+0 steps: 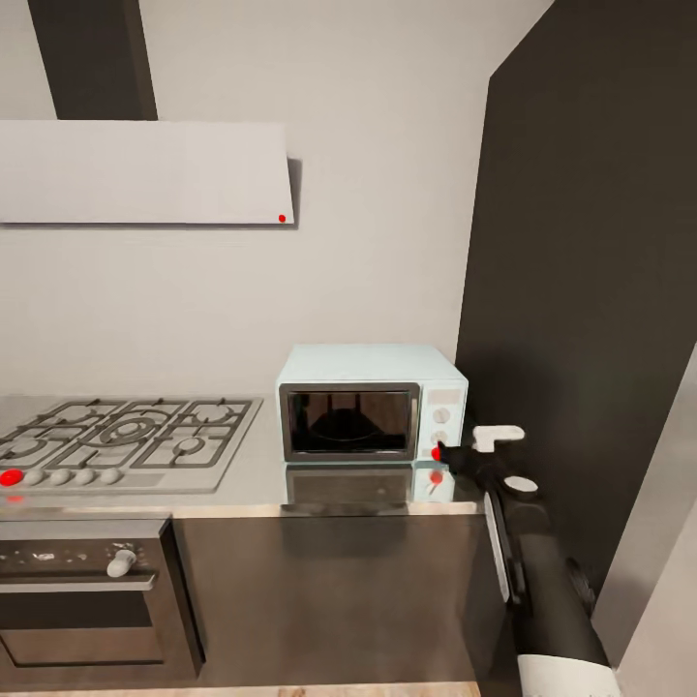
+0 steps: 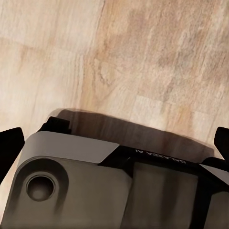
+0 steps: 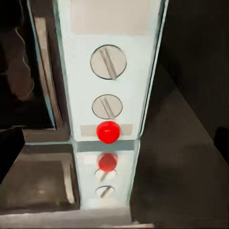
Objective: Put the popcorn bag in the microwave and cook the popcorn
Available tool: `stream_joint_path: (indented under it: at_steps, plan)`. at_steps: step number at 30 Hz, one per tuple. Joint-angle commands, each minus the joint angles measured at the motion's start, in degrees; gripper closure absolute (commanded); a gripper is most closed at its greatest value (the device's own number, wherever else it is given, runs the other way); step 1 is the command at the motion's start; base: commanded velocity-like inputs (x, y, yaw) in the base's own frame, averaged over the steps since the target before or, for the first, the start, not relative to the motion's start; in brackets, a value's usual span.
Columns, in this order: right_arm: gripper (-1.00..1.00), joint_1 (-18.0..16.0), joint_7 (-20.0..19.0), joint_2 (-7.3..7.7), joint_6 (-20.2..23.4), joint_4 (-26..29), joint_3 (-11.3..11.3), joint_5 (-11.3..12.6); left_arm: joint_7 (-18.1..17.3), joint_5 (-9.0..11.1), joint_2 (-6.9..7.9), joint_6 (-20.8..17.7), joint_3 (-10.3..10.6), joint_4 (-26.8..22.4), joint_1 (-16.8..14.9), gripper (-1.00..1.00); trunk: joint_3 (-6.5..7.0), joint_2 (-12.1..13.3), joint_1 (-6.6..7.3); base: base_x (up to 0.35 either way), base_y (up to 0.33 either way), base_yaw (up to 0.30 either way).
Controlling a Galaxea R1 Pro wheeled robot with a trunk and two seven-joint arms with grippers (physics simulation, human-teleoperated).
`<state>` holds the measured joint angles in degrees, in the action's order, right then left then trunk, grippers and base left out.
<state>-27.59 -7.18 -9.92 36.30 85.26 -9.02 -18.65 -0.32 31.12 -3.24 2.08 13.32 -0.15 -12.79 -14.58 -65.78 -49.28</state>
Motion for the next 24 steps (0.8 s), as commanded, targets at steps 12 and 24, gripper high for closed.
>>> stream_joint_path:
  at_steps: [12, 24]
  plan:
    - [-1.00, -0.1, -0.4, -0.08, -14.7, -18.1, -4.8, -0.1, 0.0, 0.9, 0.10, 0.1, 0.5, 0.1, 0.0, -1.00, -0.08, 0.0, 0.00, 0.000, 0.000, 0.000]
    - [-1.00, -0.1, -1.0, -0.08, -14.9, -18.0, -5.5, -0.1, 0.0, 0.8, 0.25, 0.1, 0.5, 0.1, 0.0, -1.00, -0.08, 0.0, 0.00, 0.187, 0.000, 0.000]
